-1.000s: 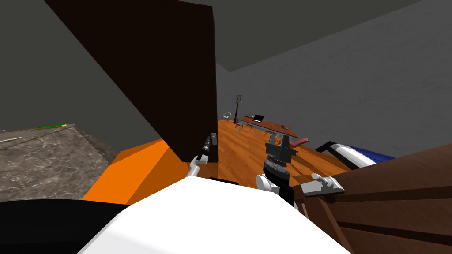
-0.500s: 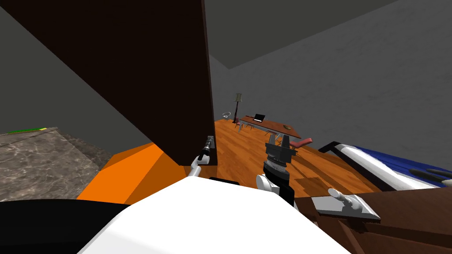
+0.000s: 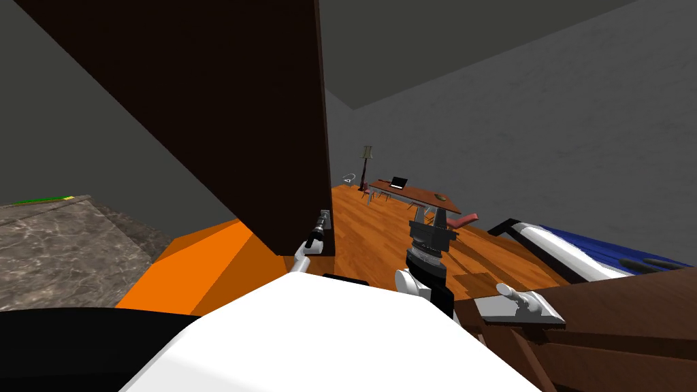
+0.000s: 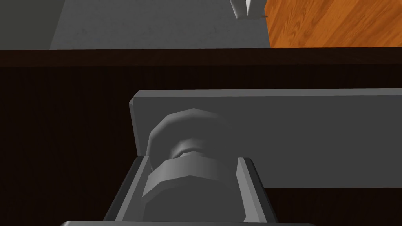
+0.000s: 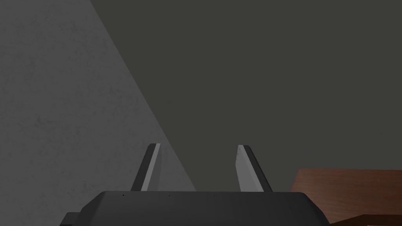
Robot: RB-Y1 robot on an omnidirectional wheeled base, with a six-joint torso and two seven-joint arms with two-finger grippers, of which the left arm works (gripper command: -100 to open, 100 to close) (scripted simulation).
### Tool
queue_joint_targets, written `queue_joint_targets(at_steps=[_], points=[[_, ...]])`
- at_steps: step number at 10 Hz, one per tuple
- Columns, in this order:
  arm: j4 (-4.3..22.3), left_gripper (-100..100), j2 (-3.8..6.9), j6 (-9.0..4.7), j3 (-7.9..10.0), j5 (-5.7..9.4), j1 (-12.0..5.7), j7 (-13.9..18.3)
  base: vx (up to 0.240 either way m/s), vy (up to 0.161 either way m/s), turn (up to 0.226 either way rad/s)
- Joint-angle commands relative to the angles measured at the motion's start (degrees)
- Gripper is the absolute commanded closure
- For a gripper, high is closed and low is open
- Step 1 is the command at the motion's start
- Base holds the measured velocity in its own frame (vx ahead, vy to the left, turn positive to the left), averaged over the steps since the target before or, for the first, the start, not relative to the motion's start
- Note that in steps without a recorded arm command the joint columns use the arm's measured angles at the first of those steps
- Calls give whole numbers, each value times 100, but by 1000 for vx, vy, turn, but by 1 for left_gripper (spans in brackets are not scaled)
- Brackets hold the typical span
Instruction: Push the door open
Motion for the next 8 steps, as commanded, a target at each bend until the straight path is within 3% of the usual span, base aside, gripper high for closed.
queue_joint_targets(at_steps=[1, 5, 8], points=[[-16, 100, 103, 19, 95, 23, -2, -15, 100, -48, 44], [-57, 100, 214, 66, 331, 81, -8, -52, 174, -81, 56], [-92, 100, 189, 107, 535, 131, -13, -84, 210, -80, 75]])
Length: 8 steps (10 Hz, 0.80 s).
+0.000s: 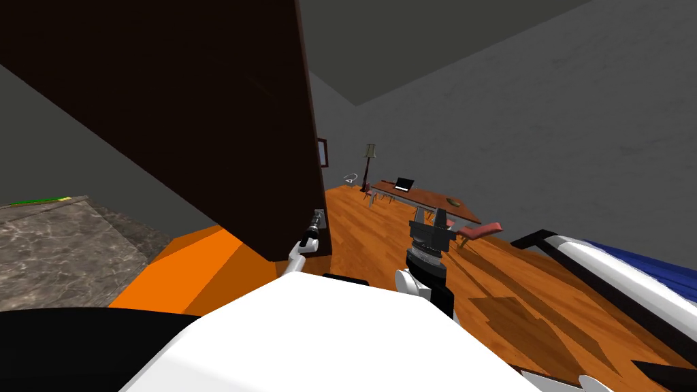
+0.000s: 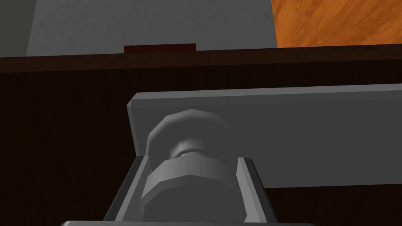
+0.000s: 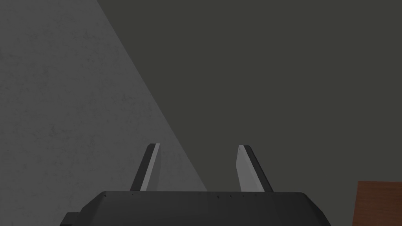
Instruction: Push the door open
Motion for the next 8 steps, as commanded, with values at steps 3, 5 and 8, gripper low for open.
queue_joint_targets(at_steps=[3, 5, 8], points=[[-56, 100, -144, 6, 302, 67, -4, -50, 203, -77, 89], [-37, 100, -172, 16, 317, 69, -1, -55, 113, -62, 61], [-127, 100, 9, 24, 583, 122, 47, -112, 190, -63, 45]])
